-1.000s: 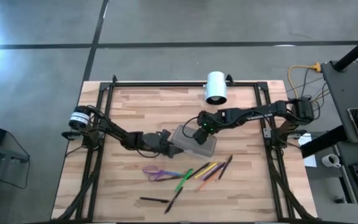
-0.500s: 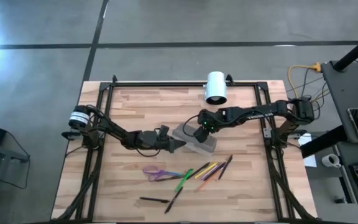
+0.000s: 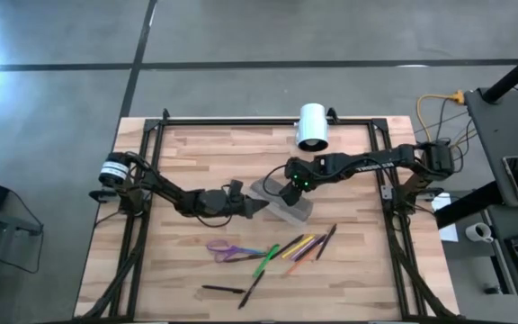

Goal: Pick & place school supplies into a supply box
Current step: Open the black supply box

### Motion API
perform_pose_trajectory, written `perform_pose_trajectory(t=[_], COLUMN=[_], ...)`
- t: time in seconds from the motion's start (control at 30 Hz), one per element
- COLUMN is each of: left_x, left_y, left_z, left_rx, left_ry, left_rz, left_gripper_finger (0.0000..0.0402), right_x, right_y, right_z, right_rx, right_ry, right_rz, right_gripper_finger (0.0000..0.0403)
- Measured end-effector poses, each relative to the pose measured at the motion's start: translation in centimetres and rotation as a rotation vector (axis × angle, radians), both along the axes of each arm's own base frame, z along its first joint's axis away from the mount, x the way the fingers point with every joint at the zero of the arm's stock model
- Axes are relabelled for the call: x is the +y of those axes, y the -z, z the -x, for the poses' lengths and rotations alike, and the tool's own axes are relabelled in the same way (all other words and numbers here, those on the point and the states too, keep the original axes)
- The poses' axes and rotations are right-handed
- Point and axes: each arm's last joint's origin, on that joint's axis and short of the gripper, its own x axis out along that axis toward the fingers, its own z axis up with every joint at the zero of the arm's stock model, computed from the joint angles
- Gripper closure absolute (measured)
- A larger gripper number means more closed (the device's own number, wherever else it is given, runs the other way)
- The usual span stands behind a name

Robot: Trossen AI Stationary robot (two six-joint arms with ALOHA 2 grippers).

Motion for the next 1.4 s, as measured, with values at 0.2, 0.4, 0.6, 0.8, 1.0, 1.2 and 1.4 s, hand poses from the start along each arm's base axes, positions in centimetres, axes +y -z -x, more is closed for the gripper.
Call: perform_pose_trajectory(t=[0.2, 0.4, 0.6, 0.8, 1.0, 1.2, 1.4], left_x=[0.5, 1.0, 1.7, 2.5, 2.2, 2.2, 2.3], left_y=[-0.4, -0.8, -2.5, -1.6, -1.0, -0.9, -3.0], left_z=[-0.5, -0.8, -1.2, -1.5, -1.3, -1.1, 0.6], left_rx=[0.002, -0.01, -0.09, 0.082, 0.152, 0.177, 0.144], left_ry=[-0.024, -0.047, -0.088, -0.123, -0.072, -0.045, -0.049], left_rz=[-0.009, 0.0, 0.009, 0.017, 0.018, 0.01, -0.09], left_gripper_finger=[0.0379, 0.0379, 0.0379, 0.0378, 0.0378, 0.0378, 0.0378], right_x=[0.0, 0.0, 0.3, 1.2, 1.4, 1.2, 0.9], right_y=[-0.3, -0.6, -0.8, -0.6, -0.6, -1.1, -3.5], right_z=[-0.1, -0.3, -0.6, -0.7, -0.6, -0.2, 1.1], right_rx=[0.004, 0.003, -0.02, -0.028, -0.014, -0.003, -0.031], right_ry=[0.015, 0.016, 0.005, -0.05, -0.043, -0.044, -0.049], right_rz=[0.001, -0.003, -0.038, -0.032, -0.028, -0.005, 0.081], right_gripper_finger=[0.0198, 0.0202, 0.0217, 0.0222, 0.0211, 0.0203, 0.0202])
